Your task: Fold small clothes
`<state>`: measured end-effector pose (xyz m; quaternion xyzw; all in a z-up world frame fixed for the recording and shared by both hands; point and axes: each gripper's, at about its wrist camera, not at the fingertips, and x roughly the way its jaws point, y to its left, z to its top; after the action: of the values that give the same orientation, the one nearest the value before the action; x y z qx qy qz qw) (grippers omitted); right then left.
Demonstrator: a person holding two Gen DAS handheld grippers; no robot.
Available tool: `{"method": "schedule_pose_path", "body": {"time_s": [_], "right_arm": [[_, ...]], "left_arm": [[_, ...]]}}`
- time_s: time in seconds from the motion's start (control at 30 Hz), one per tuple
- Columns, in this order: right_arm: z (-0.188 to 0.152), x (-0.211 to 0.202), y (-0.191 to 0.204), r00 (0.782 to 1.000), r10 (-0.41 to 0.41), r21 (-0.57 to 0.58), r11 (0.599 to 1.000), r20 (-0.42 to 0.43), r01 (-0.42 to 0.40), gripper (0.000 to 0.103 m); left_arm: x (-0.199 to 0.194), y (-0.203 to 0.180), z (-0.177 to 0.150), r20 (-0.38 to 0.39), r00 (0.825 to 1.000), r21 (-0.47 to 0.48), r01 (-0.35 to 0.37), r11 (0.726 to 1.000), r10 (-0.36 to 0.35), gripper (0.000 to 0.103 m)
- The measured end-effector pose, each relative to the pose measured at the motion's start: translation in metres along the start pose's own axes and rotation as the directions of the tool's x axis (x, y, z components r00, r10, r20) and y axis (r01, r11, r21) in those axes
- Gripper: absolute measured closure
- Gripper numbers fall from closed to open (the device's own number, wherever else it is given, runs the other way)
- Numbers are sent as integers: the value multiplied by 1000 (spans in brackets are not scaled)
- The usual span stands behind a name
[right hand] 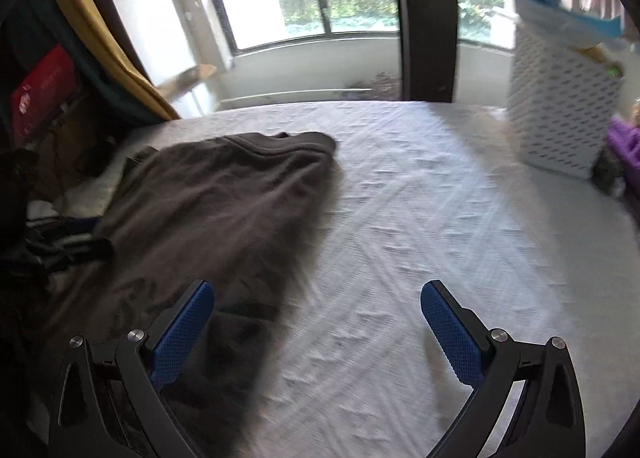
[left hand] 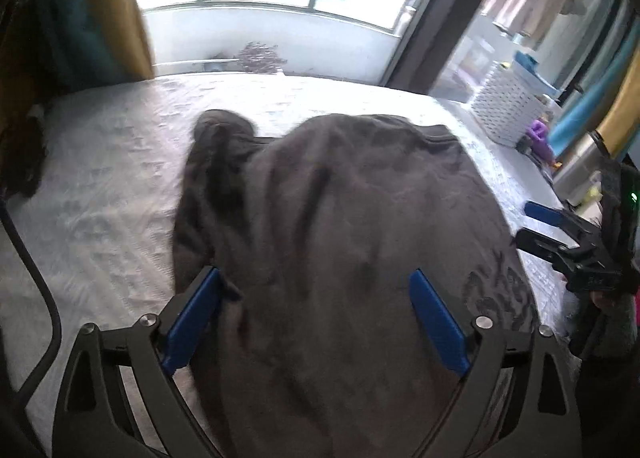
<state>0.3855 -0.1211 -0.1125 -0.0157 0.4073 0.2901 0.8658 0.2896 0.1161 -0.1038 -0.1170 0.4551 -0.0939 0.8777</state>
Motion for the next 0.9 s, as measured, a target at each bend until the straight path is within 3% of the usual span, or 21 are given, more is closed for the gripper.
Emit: {"method": "schedule_pose_path", "body": {"time_s": [0.1, 0.23, 0.33, 0.47, 0.5, 0.57, 0.6, 0.63, 0.9], "right_arm": [[2, 10, 9, 1000, 28, -30, 999, -12, -28, 2], [6, 20, 24, 997, 80, -87, 993, -22, -81, 6], [14, 29, 32, 993, 117, -100, 988, -25, -119, 8], [24, 39, 46, 985, 170, -126, 977, -36, -173, 14], [26, 41, 51, 985, 168, -137, 976, -37, -171, 18], [27, 43, 57, 985, 168, -157, 972, -39, -172, 45], [27, 43, 60, 985, 168, -161, 972, -39, -172, 69], [28, 45, 60, 984, 171, -158, 972, -43, -176, 76], [20, 16, 74, 990, 142, -193, 972, 11, -137, 82]], "left_arm": [[3, -9, 0, 10, 999, 22, 34, 999, -35, 10], [7, -21, -2, 24, 1000, 88, 10, 996, -12, 17], [9, -25, -1, 37, 999, 125, -16, 992, 12, 31], [12, -28, 2, 37, 999, 142, -3, 990, -2, 62], [13, -29, 2, 35, 999, 145, 1, 989, -6, 66], [14, -32, 2, 32, 999, 151, 11, 988, -16, 75], [13, -33, 2, 31, 999, 148, 18, 989, -23, 77], [12, -34, 2, 31, 999, 152, 19, 988, -24, 78], [-21, -53, -3, 77, 996, 219, 25, 975, -42, 80]]}}
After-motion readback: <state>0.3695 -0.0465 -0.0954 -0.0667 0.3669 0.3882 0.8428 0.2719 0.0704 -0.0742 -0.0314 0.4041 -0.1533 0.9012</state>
